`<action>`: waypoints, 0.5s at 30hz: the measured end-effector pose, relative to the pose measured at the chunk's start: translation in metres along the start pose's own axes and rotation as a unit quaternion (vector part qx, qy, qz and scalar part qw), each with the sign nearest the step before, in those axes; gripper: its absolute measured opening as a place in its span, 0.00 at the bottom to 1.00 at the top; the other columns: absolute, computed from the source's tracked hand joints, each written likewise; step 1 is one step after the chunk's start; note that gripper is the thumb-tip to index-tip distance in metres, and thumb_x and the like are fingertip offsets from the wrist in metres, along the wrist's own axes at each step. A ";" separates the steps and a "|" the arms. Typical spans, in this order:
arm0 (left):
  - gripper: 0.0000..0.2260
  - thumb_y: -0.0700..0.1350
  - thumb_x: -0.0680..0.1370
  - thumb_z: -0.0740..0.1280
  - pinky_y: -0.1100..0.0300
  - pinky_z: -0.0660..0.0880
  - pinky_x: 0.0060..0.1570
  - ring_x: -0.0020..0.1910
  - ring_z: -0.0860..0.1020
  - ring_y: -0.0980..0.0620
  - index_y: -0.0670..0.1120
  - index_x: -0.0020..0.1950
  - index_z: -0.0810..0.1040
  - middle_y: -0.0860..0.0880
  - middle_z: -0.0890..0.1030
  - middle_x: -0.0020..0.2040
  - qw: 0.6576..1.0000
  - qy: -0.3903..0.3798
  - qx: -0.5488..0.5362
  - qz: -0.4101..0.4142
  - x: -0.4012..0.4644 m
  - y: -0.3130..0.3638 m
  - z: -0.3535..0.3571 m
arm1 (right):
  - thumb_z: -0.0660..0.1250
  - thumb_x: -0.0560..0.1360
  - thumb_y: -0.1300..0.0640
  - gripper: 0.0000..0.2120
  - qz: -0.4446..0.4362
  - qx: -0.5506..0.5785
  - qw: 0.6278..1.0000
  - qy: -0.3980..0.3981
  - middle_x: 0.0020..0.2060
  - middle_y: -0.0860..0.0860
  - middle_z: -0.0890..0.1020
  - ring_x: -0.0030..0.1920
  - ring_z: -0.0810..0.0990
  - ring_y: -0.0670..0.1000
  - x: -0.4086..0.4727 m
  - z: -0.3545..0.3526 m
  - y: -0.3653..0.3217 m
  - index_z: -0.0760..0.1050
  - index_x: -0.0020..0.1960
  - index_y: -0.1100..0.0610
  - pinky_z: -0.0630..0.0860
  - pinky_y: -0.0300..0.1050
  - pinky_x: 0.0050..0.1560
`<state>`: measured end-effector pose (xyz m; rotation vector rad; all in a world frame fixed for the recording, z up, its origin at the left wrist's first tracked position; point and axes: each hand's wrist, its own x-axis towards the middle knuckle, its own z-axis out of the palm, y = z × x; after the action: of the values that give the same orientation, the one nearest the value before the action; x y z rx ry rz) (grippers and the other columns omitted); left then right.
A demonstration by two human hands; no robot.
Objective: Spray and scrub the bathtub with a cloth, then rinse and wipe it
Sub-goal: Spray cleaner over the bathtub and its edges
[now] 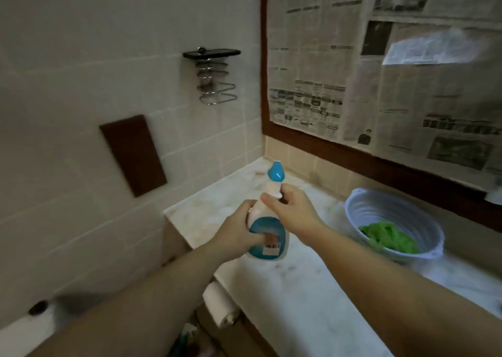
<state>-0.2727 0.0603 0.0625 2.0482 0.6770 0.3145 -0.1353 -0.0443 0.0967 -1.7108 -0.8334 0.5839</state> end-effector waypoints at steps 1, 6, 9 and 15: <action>0.31 0.48 0.69 0.81 0.56 0.83 0.53 0.55 0.82 0.59 0.59 0.67 0.70 0.59 0.81 0.56 1.000 0.021 0.004 -0.008 -0.019 -0.007 -0.005 | 0.73 0.77 0.45 0.12 0.001 0.008 1.000 -0.011 0.47 0.48 0.85 0.50 0.85 0.49 -0.007 0.014 -0.002 0.78 0.56 0.50 0.84 0.52 0.52; 0.33 0.54 0.70 0.80 0.67 0.79 0.47 0.53 0.80 0.65 0.60 0.70 0.68 0.62 0.80 0.58 0.995 0.080 0.025 -0.061 -0.118 -0.039 -0.031 | 0.77 0.70 0.39 0.28 0.013 -0.026 0.996 -0.082 0.50 0.47 0.83 0.49 0.84 0.49 -0.053 0.093 -0.016 0.72 0.62 0.50 0.81 0.46 0.48; 0.31 0.56 0.69 0.81 0.63 0.81 0.50 0.54 0.82 0.63 0.59 0.68 0.70 0.61 0.81 0.58 0.990 0.107 0.014 -0.085 -0.180 -0.057 -0.042 | 0.77 0.69 0.38 0.27 0.000 -0.057 0.991 -0.122 0.49 0.46 0.82 0.50 0.82 0.48 -0.091 0.144 -0.026 0.74 0.60 0.50 0.80 0.46 0.52; 0.33 0.59 0.73 0.77 0.63 0.80 0.53 0.55 0.81 0.64 0.60 0.72 0.65 0.62 0.80 0.59 0.975 0.167 0.012 -0.147 -0.298 -0.094 -0.064 | 0.76 0.73 0.42 0.21 0.001 -0.056 0.979 -0.196 0.50 0.47 0.81 0.52 0.81 0.50 -0.168 0.239 -0.039 0.72 0.60 0.47 0.79 0.52 0.58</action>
<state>-0.5782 -0.0272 0.0305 1.8997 1.1811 0.4826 -0.4270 -0.0219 0.0611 -1.7231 -1.1584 0.9087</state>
